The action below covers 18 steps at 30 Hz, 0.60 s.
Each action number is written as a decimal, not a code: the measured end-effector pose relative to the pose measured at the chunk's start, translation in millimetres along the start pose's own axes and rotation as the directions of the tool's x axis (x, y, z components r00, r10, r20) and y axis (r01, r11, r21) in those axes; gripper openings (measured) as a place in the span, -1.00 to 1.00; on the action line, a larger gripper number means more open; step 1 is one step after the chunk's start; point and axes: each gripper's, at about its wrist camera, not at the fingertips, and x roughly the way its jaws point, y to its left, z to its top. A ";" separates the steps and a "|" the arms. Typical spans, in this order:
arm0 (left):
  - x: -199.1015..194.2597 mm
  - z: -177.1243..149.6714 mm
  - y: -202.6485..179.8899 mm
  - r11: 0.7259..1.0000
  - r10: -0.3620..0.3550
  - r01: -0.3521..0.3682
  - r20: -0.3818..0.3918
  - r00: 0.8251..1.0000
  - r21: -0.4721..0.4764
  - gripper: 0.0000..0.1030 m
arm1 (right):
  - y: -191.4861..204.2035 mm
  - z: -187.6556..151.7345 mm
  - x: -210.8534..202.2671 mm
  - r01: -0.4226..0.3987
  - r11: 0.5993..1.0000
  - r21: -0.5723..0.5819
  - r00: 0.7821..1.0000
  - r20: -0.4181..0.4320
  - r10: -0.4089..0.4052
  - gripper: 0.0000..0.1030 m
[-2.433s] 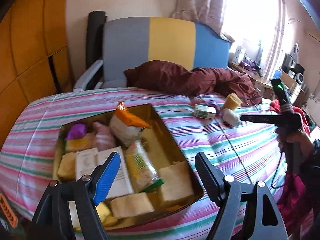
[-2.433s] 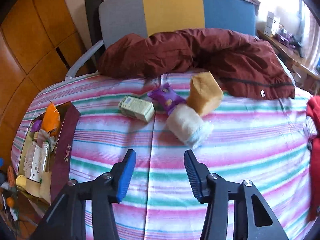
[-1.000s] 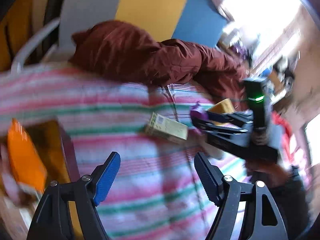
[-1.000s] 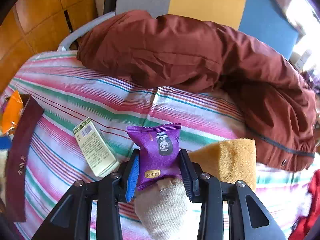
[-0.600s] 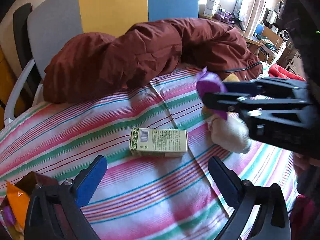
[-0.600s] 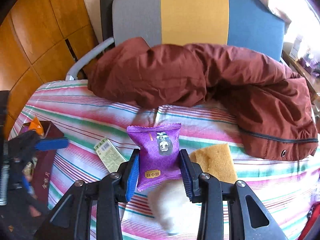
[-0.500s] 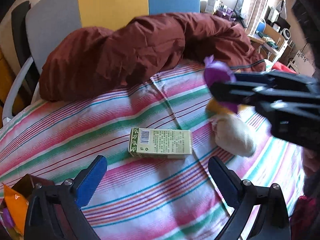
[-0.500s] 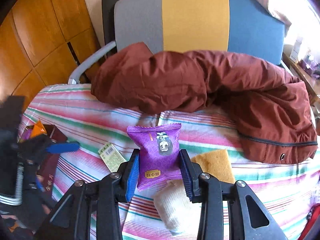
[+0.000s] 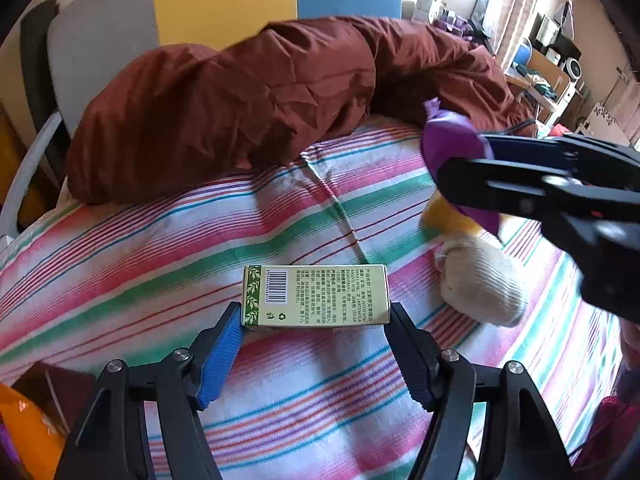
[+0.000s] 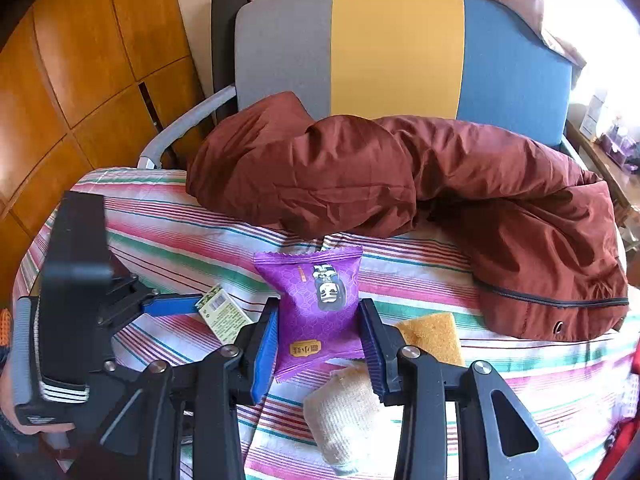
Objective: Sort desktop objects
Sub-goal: 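Drop the green-white box and purple pack into the gold tray with both tools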
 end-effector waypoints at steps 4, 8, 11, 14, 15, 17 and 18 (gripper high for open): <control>-38.9 -12.7 -0.3 1.000 0.001 0.000 0.048 0.999 -0.024 0.40 | 4.1 -1.3 0.8 0.006 1.000 -0.013 1.000 -0.005 -0.006 -0.24; -86.1 -21.4 1.1 0.999 0.027 -0.024 0.110 0.994 -0.033 0.40 | 17.1 -6.5 4.8 0.003 0.999 -0.036 1.000 -0.029 -0.004 -0.24; -124.5 -34.0 3.9 0.998 0.060 -0.054 0.176 0.983 -0.039 0.40 | 36.9 -10.3 5.9 -0.010 0.997 -0.075 0.999 -0.049 0.007 -0.24; -155.9 -47.3 7.5 0.996 0.079 -0.071 0.227 0.971 -0.045 0.40 | 55.5 -10.5 -1.4 -0.024 0.995 -0.099 0.999 -0.048 0.019 -0.24; -165.2 -52.0 8.3 0.996 0.084 -0.075 0.242 0.967 -0.047 0.40 | 61.4 -10.5 -5.3 -0.025 0.994 -0.106 0.999 -0.045 0.020 -0.24; -180.5 -61.3 11.8 0.996 0.082 -0.070 0.266 0.960 -0.056 0.40 | 74.6 -10.8 -16.0 -0.034 0.992 -0.119 0.999 -0.036 0.030 -0.24; -190.2 -68.4 13.8 0.995 0.088 -0.074 0.283 0.955 -0.062 0.40 | 79.2 -11.7 -19.5 -0.037 0.992 -0.123 0.999 -0.032 0.033 -0.24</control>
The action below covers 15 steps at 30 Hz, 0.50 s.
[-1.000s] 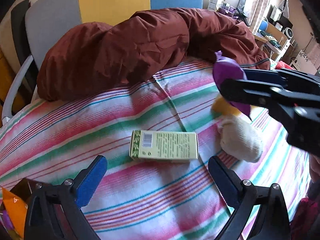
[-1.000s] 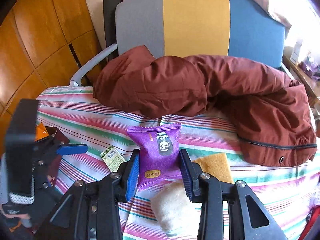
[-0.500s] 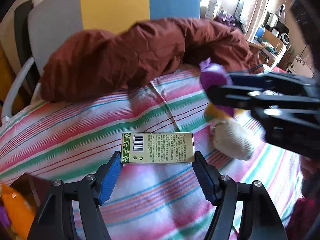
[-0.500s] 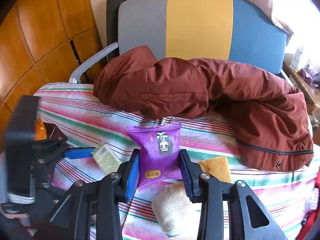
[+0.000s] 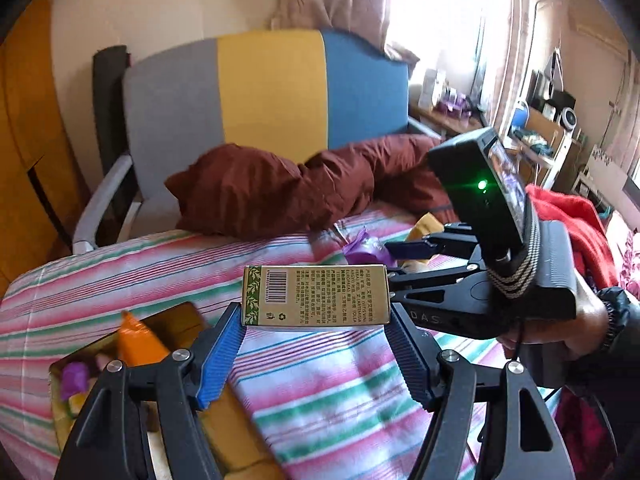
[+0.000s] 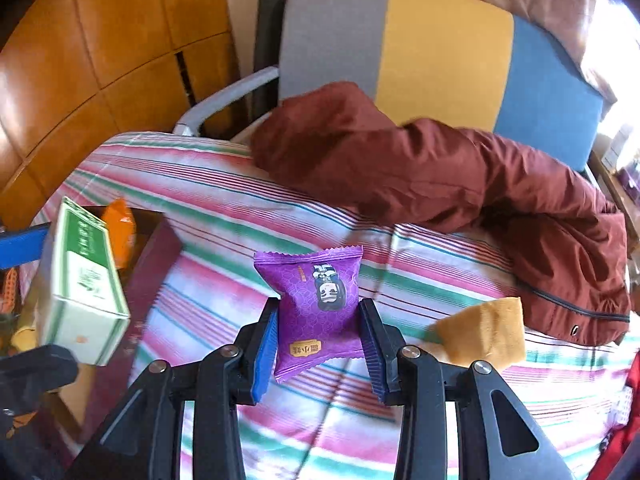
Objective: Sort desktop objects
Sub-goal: 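Drop the green-white box and purple pack into the gold tray with both tools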
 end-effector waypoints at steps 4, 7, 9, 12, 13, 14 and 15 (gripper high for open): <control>-29.9 -15.6 11.8 1.000 0.023 -0.022 0.042 0.999 -0.019 0.40 | 25.1 -6.2 -17.1 -0.013 1.000 -0.017 1.000 0.009 0.013 -0.24; -50.9 -30.9 24.3 0.998 0.027 -0.024 0.058 0.998 -0.054 0.40 | 46.1 -13.6 -26.9 -0.031 0.999 -0.027 0.999 0.009 0.031 -0.24; -60.5 -41.1 31.7 0.997 0.035 -0.030 0.067 0.997 -0.075 0.40 | 57.4 -17.9 -30.8 -0.045 0.999 -0.030 0.999 0.010 0.045 -0.24; -72.2 -58.2 42.0 0.994 0.044 -0.037 0.069 0.997 -0.104 0.40 | 79.0 -27.7 -35.3 -0.069 0.997 -0.038 0.998 0.005 0.070 -0.24; -75.4 -63.4 44.8 0.993 0.047 -0.039 0.069 0.997 -0.110 0.40 | 87.4 -31.6 -36.2 -0.079 0.996 -0.043 0.997 0.003 0.079 -0.24; -78.6 -69.2 47.8 0.992 0.051 -0.042 0.070 0.996 -0.119 0.40 | 95.4 -35.6 -37.1 -0.089 0.995 -0.046 0.996 0.001 0.089 -0.24; -82.1 -75.8 51.9 0.990 0.055 -0.045 0.072 0.996 -0.131 0.40 | 101.9 -38.6 -37.1 -0.099 0.994 -0.047 0.995 -0.001 0.099 -0.24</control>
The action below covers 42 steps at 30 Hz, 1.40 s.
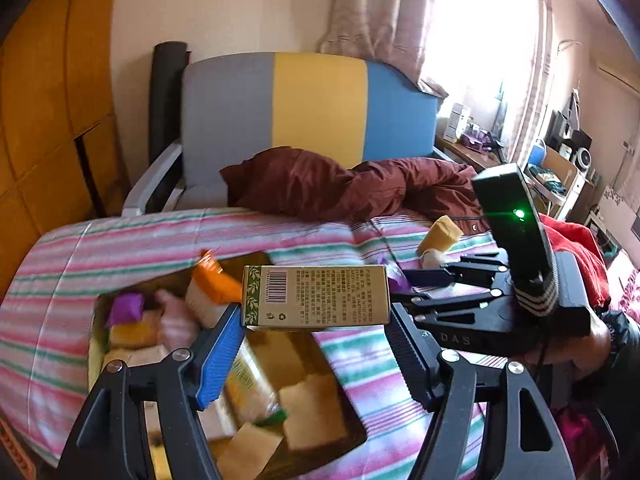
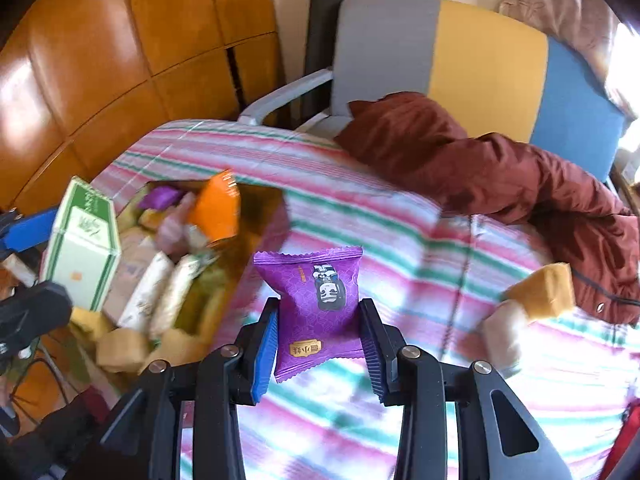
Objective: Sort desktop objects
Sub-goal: 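Drop the green-white box and purple pack into the gold tray with both tools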
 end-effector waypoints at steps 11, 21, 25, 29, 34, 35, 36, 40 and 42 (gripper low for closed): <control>-37.6 -66.3 71.7 0.984 0.055 -0.054 0.002 0.998 -0.169 0.40 | 65.9 -33.0 -6.1 -0.069 0.997 -0.025 0.998 -0.002 0.069 -0.24; -57.5 -112.3 140.0 0.940 0.145 -0.146 -0.025 0.989 -0.307 0.40 | 101.2 -50.4 -5.4 -0.139 0.990 -0.021 0.990 -0.005 0.139 -0.24; -52.9 -112.3 149.1 0.938 0.137 -0.138 -0.027 0.990 -0.319 0.40 | 105.9 -45.3 -1.0 -0.140 0.990 -0.013 0.990 -0.005 0.140 -0.23; -43.2 -97.7 148.5 0.948 0.127 -0.125 -0.012 0.992 -0.293 0.40 | 106.8 -37.4 6.3 -0.127 0.992 -0.004 0.992 -0.011 0.127 -0.23; -26.0 -69.2 152.1 0.959 0.128 -0.123 0.002 0.992 -0.255 0.41 | 102.0 -26.5 12.5 -0.111 0.994 0.023 0.994 -0.009 0.111 -0.22; -23.3 -65.0 153.4 0.960 0.132 -0.127 0.004 0.991 -0.248 0.41 | 101.0 -24.4 13.7 -0.109 0.994 0.026 0.994 -0.009 0.109 -0.22; -16.8 -58.0 155.9 0.962 0.139 -0.134 0.002 0.990 -0.237 0.41 | 100.5 -21.8 15.2 -0.105 0.994 0.029 0.994 -0.007 0.106 -0.22; 7.9 -38.9 166.3 0.966 0.139 -0.141 -0.025 0.990 -0.215 0.41 | 97.5 -10.4 23.8 -0.087 0.995 0.042 0.996 0.002 0.087 -0.18; 23.2 -30.4 174.8 0.962 0.149 -0.153 -0.034 0.988 -0.225 0.43 | 96.1 -3.4 31.4 -0.083 0.995 0.048 0.997 0.003 0.083 -0.14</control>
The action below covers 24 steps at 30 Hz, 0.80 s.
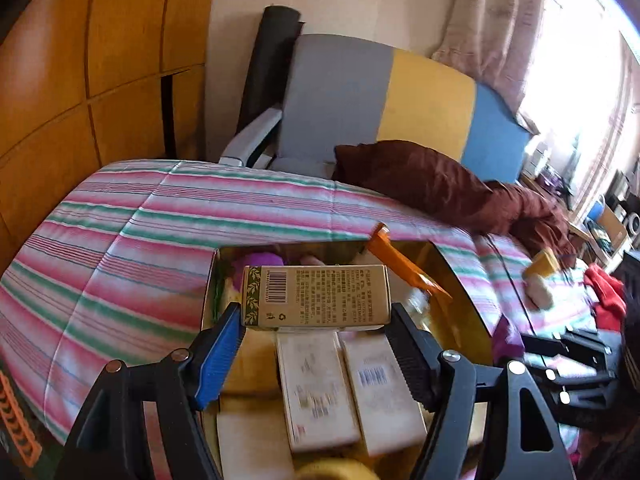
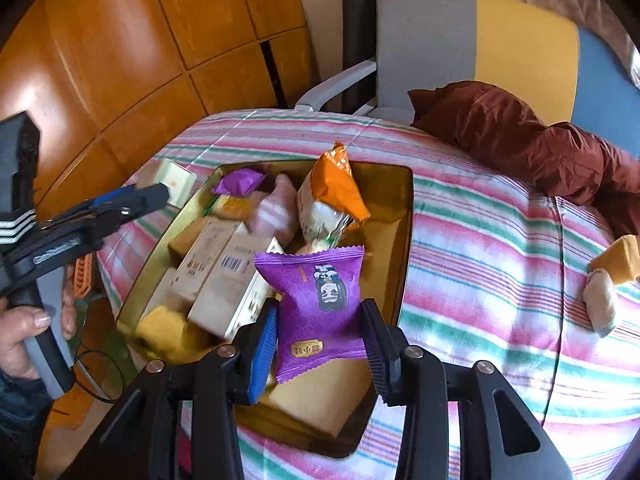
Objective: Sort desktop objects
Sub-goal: 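Drop the green-white box and purple pack into the gold tray with both tools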
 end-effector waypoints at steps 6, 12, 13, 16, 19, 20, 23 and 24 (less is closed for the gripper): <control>45.6 6.2 16.3 0.999 -0.003 -0.001 -0.115 0.993 -0.035 0.64 | -5.6 8.6 22.4 0.016 1.000 0.019 1.000 -0.026 -0.015 0.03; 38.4 -10.5 29.9 0.998 -0.005 -0.003 -0.125 0.992 -0.064 0.72 | -8.2 -7.0 23.0 -0.017 0.999 0.051 0.999 -0.048 0.019 0.06; 34.0 -13.7 32.9 0.997 0.001 -0.011 -0.118 0.993 -0.077 0.72 | -8.5 -8.5 21.5 -0.020 0.998 0.056 0.999 -0.047 0.022 0.08; 19.6 -22.0 39.0 0.992 0.004 -0.018 -0.110 0.994 -0.125 0.68 | -8.8 -13.2 11.0 -0.026 0.997 0.079 0.999 -0.029 0.028 0.16; -0.3 -28.1 31.9 0.992 0.004 -0.014 -0.078 0.997 -0.129 0.44 | -9.3 -14.1 -3.7 -0.028 0.995 0.094 1.000 0.007 0.028 0.23; -4.3 -29.1 29.2 0.992 0.004 -0.014 -0.075 0.997 -0.127 0.39 | -10.3 -15.1 -8.6 -0.032 0.994 0.105 0.999 0.018 0.030 0.24; -19.0 -32.2 20.2 0.992 -0.014 0.005 -0.065 0.998 -0.126 0.34 | -14.7 -19.3 -19.2 -0.031 0.990 0.134 0.999 0.036 0.027 0.25; -23.1 -34.1 16.1 0.993 -0.016 0.008 -0.066 0.998 -0.121 0.32 | -16.3 -20.6 -22.2 -0.030 0.990 0.137 0.999 0.041 0.024 0.25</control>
